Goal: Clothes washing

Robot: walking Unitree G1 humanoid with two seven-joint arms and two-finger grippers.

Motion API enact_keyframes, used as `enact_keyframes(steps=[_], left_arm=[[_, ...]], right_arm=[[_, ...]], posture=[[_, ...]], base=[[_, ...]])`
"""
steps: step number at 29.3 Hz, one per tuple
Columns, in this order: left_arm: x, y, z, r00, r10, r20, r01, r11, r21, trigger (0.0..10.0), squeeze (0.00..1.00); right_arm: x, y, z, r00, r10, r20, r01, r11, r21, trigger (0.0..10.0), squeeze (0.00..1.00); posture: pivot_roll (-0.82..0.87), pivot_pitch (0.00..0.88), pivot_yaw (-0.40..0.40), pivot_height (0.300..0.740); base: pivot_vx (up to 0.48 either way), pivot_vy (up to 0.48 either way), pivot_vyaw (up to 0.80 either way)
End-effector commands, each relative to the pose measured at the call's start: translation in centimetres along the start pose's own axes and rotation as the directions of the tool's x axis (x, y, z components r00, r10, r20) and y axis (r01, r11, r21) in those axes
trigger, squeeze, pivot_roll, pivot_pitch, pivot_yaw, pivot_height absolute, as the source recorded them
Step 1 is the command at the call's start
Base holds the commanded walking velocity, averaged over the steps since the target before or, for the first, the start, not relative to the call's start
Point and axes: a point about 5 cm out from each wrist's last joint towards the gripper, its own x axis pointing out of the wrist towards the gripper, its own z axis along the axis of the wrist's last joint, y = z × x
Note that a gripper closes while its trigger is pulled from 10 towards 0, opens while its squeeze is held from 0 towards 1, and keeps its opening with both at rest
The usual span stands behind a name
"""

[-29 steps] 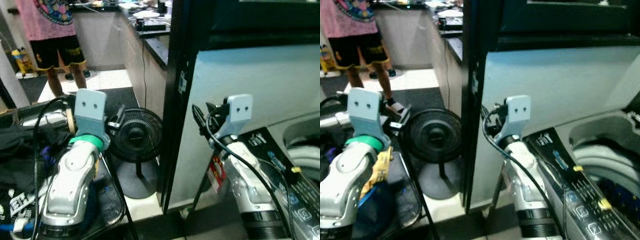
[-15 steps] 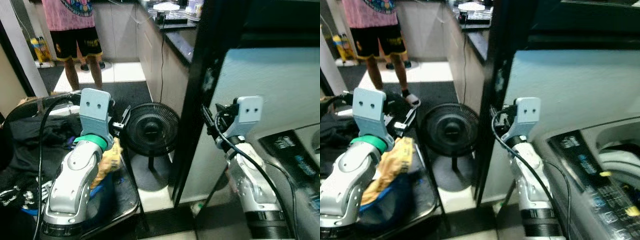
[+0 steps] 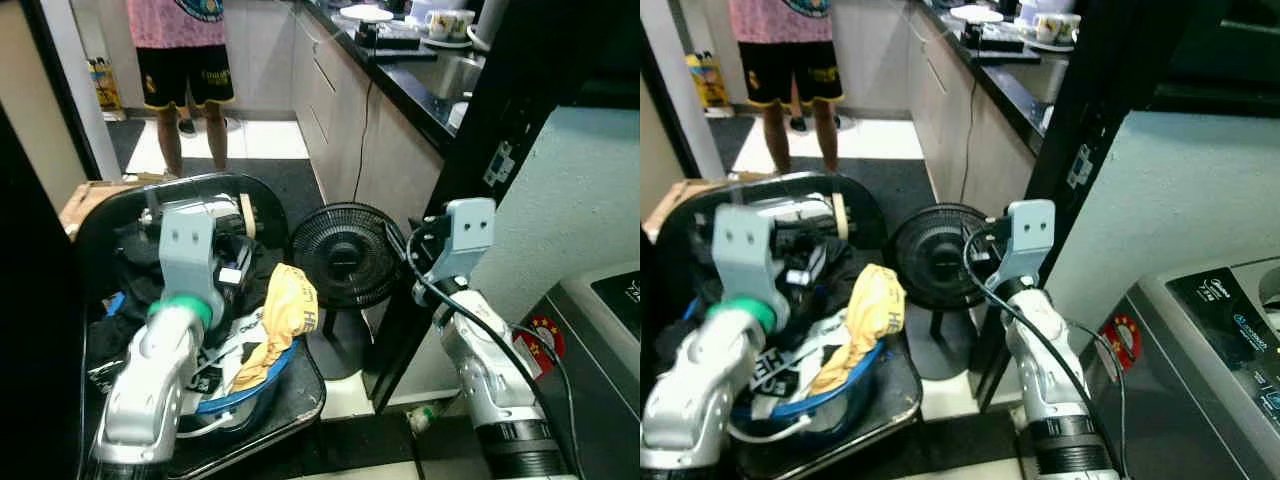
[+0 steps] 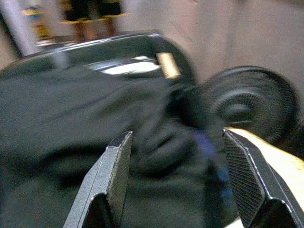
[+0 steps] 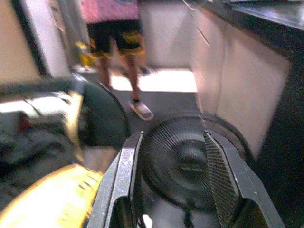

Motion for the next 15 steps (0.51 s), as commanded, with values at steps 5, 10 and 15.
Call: enact_keyframes(steps=[5, 10, 15], left_arm=[[0.1, 0.4, 0.1, 0.999, 0.042, 0.036, -0.041, 0.999, -0.014, 10.0, 0.0], [-0.1, -0.1, 0.2, 0.999, 0.012, 0.052, -0.011, 1.0, -0.012, 10.0, 0.0], [-0.2, -0.5, 0.3, 0.998, 0.0, 0.067, 0.001, 1.0, -0.002, 10.0, 0.0]], right_arm=[[-0.1, -1.6, -1.7, 0.991, -0.099, -0.09, 0.096, 0.995, -0.04, 10.0, 0.0], [-0.2, -0.4, -1.3, 0.998, 0.002, -0.066, -0.004, 1.0, -0.031, 10.0, 0.0], [-0.3, 0.4, -1.2, 0.997, 0.06, -0.046, -0.06, 0.998, 0.005, 10.0, 0.0]], posture=[[0.01, 0.058, -0.018, 0.74], [0.01, 0.058, -0.02, 0.74], [0.01, 0.059, -0.022, 0.74]], base=[[0.0, 0.0, 0.0], [0.0, 0.0, 0.48], [0.0, 0.0, 0.8]])
